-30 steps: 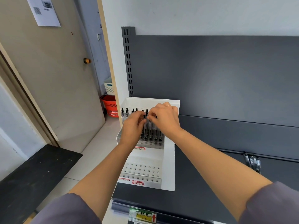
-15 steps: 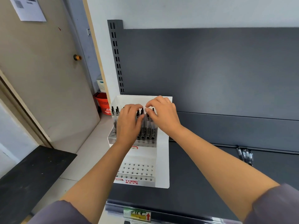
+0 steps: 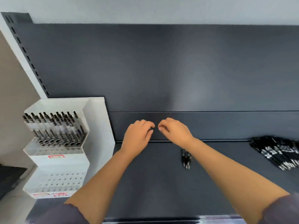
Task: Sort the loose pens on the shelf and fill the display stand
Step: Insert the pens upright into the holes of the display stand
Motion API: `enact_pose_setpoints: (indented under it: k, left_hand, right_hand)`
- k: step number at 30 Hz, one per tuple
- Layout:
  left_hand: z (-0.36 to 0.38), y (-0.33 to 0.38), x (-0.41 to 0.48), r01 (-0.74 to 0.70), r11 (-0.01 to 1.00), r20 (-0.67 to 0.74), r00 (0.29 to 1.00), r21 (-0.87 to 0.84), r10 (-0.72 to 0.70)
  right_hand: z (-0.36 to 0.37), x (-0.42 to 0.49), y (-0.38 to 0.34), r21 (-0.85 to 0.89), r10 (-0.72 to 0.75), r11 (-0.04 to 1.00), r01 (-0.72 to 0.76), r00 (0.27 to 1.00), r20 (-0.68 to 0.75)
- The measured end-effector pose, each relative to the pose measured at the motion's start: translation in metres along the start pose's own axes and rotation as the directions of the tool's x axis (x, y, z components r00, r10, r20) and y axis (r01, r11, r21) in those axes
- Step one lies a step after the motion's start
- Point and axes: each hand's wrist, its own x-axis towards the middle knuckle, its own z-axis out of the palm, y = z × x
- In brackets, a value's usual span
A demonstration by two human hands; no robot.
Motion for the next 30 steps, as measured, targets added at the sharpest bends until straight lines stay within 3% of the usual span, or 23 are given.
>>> enact_pose_setpoints:
  k: [8, 14, 24, 30]
  left_hand:
    - [0.1, 0.055, 0.022, 0.103, 0.994, 0.265, 0.958, 0.037, -0.109]
    - [0.162, 0.069, 0.035, 0.249, 0.962, 0.538, 0.799, 0.111, -0.268]
    - [0.207, 0.057, 0.056, 0.31, 0.95, 0.674, 0.692, 0.042, -0.256]
    - [0.206, 0.042, 0.062, 0.337, 0.94, 0.63, 0.717, 0.06, -0.297]
  right_hand:
    - [0.003, -0.033, 0.114, 0.032, 0.224, 0.971, -0.238, 0.946, 0.233]
    - [0.024, -0.038, 0.152, 0.07, 0.313, 0.931, -0.359, 0.88, 0.358]
    - [0.056, -0.011, 0.167, 0.04, 0.448, 0.863, -0.504, 0.799, 0.401]
    - [0.076, 0.001, 0.158, -0.051, 0.56, 0.807, -0.588, 0.736, 0.38]
